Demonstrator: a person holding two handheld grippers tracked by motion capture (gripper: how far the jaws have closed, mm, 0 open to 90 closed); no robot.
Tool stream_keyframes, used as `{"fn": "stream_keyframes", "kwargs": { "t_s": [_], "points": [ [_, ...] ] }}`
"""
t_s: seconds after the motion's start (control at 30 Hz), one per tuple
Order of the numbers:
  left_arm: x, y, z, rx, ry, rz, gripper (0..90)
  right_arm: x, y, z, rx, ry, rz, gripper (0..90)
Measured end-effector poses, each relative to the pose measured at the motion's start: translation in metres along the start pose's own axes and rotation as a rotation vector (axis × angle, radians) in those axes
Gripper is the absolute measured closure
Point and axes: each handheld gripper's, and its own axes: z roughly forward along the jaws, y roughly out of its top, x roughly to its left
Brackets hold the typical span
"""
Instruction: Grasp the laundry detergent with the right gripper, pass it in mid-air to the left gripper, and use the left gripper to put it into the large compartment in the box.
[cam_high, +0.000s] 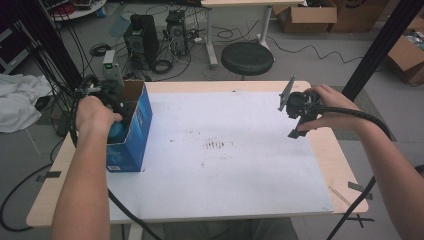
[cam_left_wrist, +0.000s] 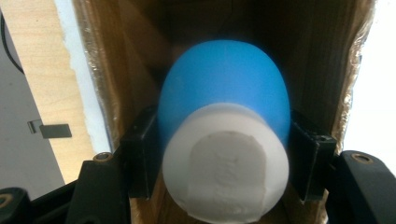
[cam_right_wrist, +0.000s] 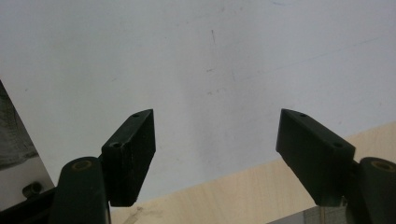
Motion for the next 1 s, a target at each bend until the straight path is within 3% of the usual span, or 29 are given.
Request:
{"fn": "stream_keyframes", "kwargs": {
  "t_s": [0.7, 1.0],
  "points": [
    [-0.0005, -0.0040, 0.0022, -0.009, -0.003, 0.007, 37.5, 0.0031, 0.0028, 0.0035, -0.002, 0.008, -0.006, 28.4],
    [-0.0030, -0.0046, -0.0055, -0.017, -0.011, 0.017, 33.8, 0.0037, 0.0021, 0.0000, -0.009, 0.001, -0.004, 28.5]
  ]
}}
